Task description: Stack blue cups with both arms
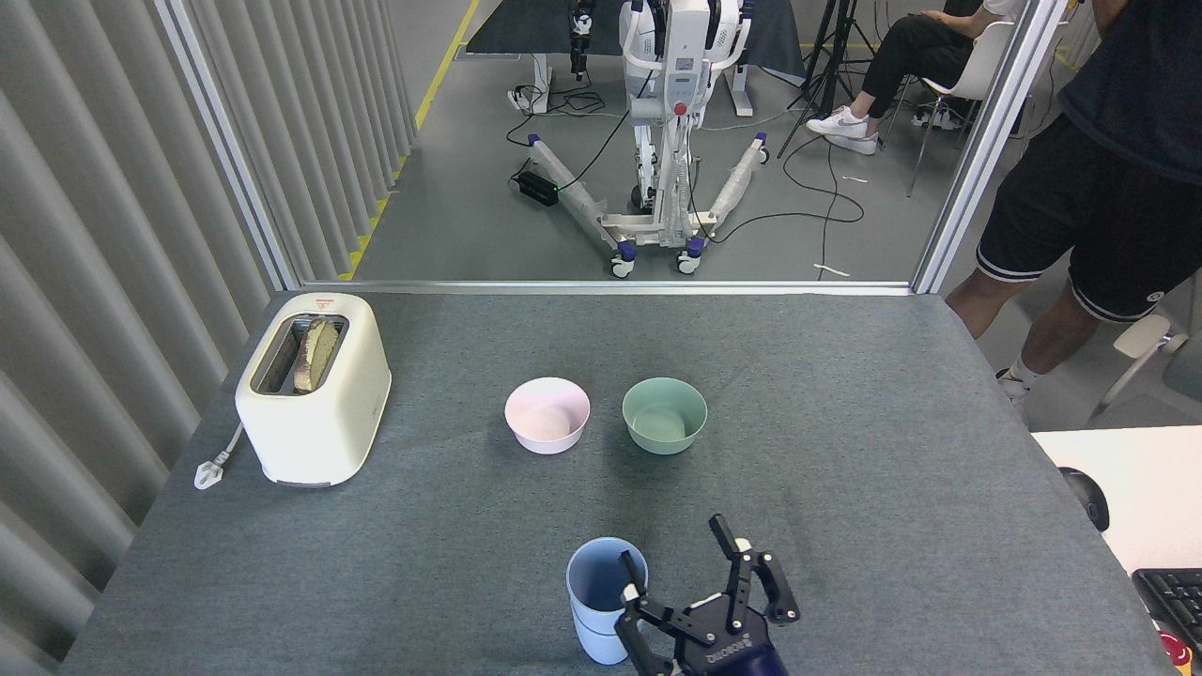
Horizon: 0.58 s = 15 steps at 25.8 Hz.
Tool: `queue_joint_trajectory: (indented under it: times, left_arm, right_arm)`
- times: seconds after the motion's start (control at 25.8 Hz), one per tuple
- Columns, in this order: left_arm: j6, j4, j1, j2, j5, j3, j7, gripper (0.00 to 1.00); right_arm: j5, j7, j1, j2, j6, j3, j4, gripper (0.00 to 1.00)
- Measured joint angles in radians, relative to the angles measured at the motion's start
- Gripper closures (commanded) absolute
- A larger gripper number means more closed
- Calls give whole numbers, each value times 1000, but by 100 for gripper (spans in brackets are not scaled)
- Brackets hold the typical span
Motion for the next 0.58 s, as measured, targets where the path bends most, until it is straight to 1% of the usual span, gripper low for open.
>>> queue_joint_trajectory:
  times: [0.08, 0.19, 0.31, 0.43, 0.58]
  left_arm:
    - [0, -3, 1, 0, 0, 0, 0, 0]
    - [1, -7, 0, 1, -1, 0, 0, 0]
    - [1, -11, -5, 5, -2, 1, 0, 0]
    - [2, -17, -8, 3, -2, 1, -1, 0]
    - [2, -43, -11, 1, -2, 1, -1, 0]
  right_arm:
    - [-5, -19, 49, -4, 0, -89, -17, 0]
    - [-27, -28, 128, -6, -15, -214, -16, 0]
    - [-66, 12, 209, 3, -32, -320, 9, 0]
    - [-109, 20, 256, 20, -42, -366, 73, 0]
    - [-130, -17, 284, 30, -61, -360, 116, 0]
